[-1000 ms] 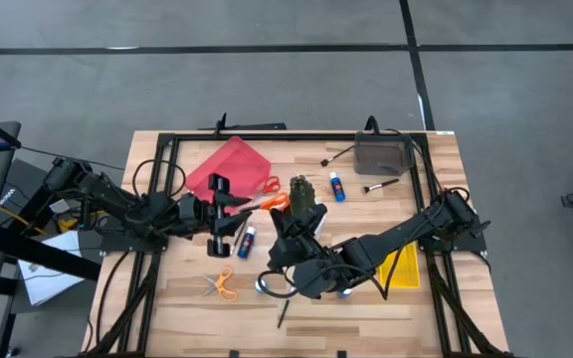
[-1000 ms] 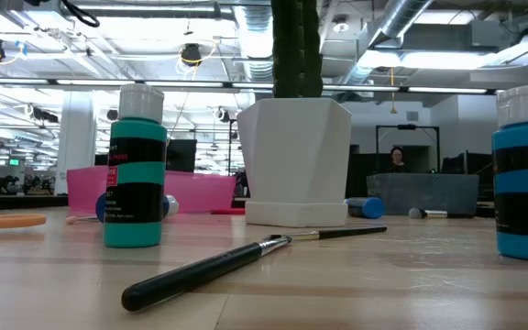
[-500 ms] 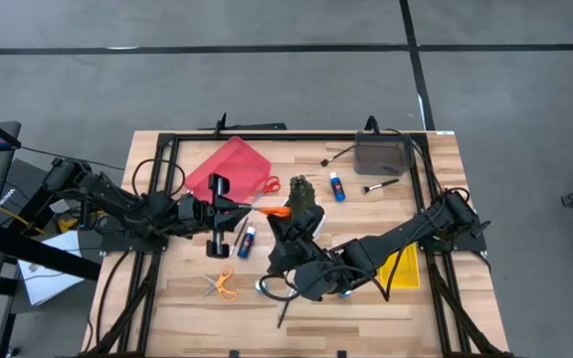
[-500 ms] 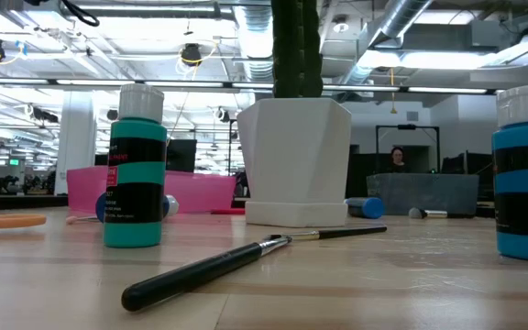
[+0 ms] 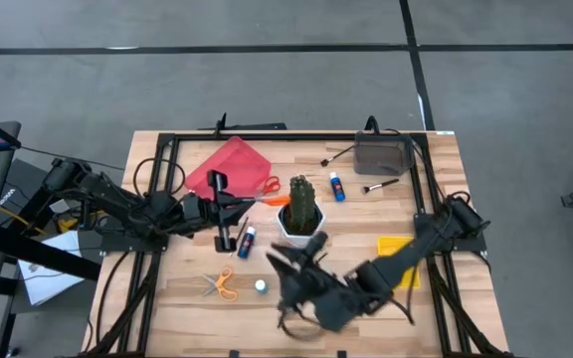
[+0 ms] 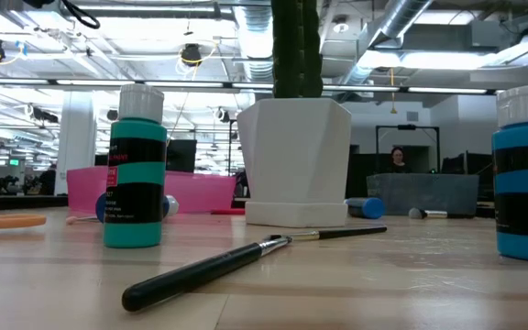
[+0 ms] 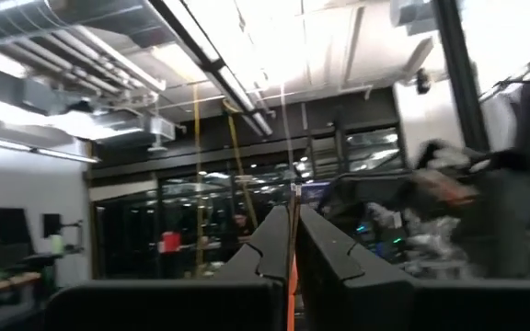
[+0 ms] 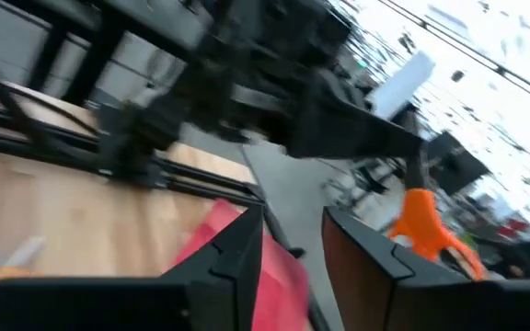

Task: Pick & Place Paint Supplies
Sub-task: Put the orange scissors into the pink bin

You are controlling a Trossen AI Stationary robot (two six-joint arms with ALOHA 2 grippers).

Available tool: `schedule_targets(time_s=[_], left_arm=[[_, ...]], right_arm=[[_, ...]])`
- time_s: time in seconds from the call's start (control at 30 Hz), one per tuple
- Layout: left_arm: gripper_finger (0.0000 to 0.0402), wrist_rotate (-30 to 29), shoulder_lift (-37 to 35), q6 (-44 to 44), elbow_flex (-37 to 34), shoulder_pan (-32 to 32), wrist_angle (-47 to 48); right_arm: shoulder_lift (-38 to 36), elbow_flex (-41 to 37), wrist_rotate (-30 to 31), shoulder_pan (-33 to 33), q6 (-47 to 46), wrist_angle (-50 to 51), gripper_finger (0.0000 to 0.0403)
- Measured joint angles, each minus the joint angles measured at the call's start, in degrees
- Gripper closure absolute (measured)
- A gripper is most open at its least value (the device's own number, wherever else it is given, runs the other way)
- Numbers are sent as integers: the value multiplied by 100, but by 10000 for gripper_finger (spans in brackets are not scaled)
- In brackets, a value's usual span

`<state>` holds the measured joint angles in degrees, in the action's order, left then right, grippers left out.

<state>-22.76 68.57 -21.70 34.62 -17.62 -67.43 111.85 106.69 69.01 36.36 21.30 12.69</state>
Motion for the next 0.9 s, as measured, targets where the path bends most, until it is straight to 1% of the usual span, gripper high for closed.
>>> schedule_targets(time_s=[0.07,0.17,0.27,0.37,0.5,0.6,0.77,0.83,0.9], left_arm=[[398,-21,-122,-222,1,-24,249],[398,-25,-493,-366,1,-134,728],[398,-38,-991,-560,1,-296,1533],[398,-344,-1496,-798,3,-456,2373],[399,-931,-2125,-937,5,-691,3488],[397,-1656,-2595,-936,6,-873,4362],[398,-3554,-3094,-632,6,-1015,5415],[397,-4083,-3168,-476,6,-966,5726],[397,-4486,-3182,-337,6,-875,5915]], right_arm=[[0,0,155,223,-37,8,292],[0,0,677,545,-109,12,292],[0,2,1072,850,-360,188,293],[0,2,1405,1115,-774,493,294],[0,2,1855,1396,-1327,871,294],[0,2,2030,1515,-1563,1027,294],[0,2,2099,1594,-1639,1072,294],[0,2,2101,1604,-1702,1136,294],[0,2,2101,1604,-1731,1152,294]])
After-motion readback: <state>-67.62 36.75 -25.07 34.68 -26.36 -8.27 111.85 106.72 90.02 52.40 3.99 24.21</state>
